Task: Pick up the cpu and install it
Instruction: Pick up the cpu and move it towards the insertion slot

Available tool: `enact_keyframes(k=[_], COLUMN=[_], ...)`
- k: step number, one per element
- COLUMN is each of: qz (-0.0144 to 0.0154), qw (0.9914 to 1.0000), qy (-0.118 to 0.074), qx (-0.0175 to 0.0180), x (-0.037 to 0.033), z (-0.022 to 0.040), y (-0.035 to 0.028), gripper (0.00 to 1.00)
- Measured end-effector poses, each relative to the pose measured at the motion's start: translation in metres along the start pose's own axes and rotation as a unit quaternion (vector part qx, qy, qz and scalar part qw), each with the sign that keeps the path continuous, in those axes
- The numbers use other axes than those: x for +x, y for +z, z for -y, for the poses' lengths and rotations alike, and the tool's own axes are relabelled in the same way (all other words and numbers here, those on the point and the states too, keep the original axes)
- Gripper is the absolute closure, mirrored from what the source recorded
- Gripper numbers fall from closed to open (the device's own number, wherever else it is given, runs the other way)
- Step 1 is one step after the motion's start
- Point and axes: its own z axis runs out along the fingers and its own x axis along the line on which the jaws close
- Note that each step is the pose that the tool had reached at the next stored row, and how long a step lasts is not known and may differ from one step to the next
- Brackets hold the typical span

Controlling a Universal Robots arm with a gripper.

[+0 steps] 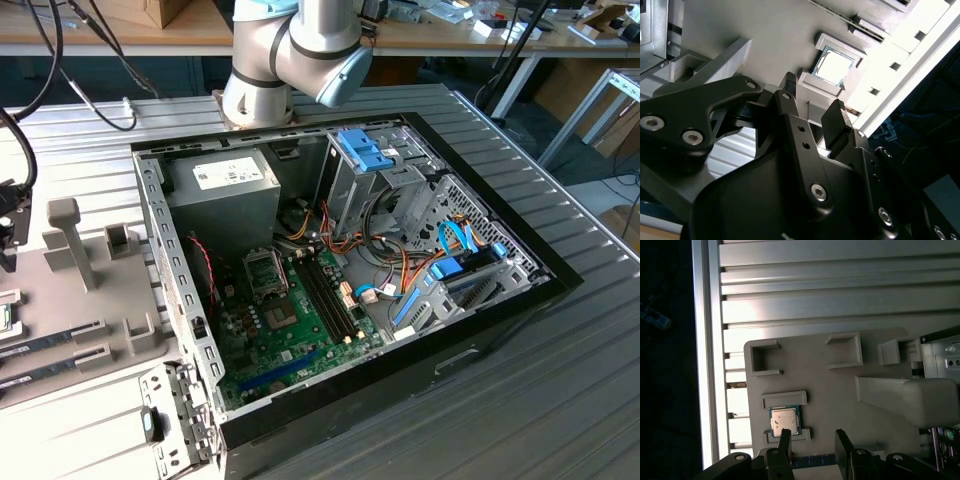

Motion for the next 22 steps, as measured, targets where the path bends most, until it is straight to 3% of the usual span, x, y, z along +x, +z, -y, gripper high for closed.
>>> enact_keyframes(k=[22], qz=[0.0000], qw=[1.00000], qy=[0.000], qx=[0.0000], x=[0.0038], z=[0.0006], y=[0.0074], gripper=[0.52])
